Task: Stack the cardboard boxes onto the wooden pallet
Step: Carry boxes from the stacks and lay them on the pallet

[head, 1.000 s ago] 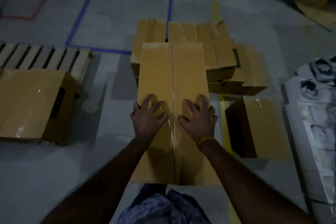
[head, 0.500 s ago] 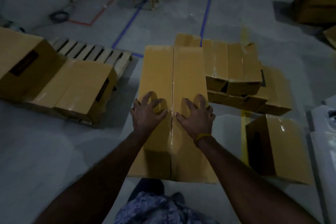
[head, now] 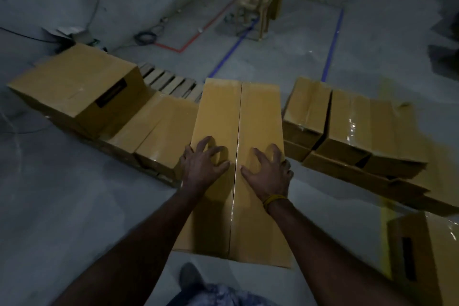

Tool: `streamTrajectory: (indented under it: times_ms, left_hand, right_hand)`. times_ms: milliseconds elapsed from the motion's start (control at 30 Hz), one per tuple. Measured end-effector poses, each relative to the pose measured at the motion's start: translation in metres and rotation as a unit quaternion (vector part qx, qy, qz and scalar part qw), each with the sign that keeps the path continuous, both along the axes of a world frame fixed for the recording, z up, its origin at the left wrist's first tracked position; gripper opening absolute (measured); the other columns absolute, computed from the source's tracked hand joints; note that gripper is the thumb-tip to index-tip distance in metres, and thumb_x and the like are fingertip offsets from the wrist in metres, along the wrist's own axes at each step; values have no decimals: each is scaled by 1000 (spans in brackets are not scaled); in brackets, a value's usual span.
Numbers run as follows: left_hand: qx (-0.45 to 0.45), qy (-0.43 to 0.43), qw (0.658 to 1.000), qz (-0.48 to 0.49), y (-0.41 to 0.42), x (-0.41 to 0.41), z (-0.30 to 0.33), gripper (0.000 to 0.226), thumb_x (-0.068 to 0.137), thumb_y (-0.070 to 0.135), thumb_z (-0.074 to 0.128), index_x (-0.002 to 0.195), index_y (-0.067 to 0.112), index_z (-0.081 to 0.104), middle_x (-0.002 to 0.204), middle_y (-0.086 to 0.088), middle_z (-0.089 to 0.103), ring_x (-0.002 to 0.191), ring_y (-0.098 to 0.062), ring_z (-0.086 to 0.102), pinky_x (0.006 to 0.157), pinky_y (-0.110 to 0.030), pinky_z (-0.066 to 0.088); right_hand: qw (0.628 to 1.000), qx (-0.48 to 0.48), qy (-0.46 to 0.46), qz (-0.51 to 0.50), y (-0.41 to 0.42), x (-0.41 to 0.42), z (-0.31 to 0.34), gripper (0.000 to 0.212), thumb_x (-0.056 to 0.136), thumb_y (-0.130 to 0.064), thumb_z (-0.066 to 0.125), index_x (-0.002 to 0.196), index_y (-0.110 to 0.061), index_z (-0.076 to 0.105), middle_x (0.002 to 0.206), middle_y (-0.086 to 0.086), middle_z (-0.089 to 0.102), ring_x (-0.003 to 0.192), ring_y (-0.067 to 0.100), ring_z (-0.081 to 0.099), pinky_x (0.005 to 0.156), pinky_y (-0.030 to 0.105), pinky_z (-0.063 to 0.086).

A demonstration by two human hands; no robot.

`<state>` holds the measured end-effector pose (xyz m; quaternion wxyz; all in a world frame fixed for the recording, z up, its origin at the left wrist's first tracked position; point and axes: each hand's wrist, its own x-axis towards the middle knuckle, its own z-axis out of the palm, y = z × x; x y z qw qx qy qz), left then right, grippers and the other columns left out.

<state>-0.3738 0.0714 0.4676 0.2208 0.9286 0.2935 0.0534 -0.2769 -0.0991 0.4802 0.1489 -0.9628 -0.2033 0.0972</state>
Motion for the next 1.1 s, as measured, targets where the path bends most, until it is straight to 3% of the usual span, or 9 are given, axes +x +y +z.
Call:
streamTrajectory:
  times_ms: [400,1100]
  left_hand:
    - [-18,13,999,36,197,-18,3,63,80,72,60,135,44,52,159,9,23,138,-38,29,105,-57,33]
    - [-46,86,993,65,481,84,-47,65,76,76,61,134,49,54,158,11,26,141,-40,26,110,-61,30]
  right_hand:
    - [999,7,1,52,204,-4,10,71,81,-73,53,146,-46,39,162,-2,9,135,42,28,107,52,29]
    - [997,13,50,54,489,100,-60,71,78,-73,55,143,-46,43,160,-2,12,133,41,31,105,54,33]
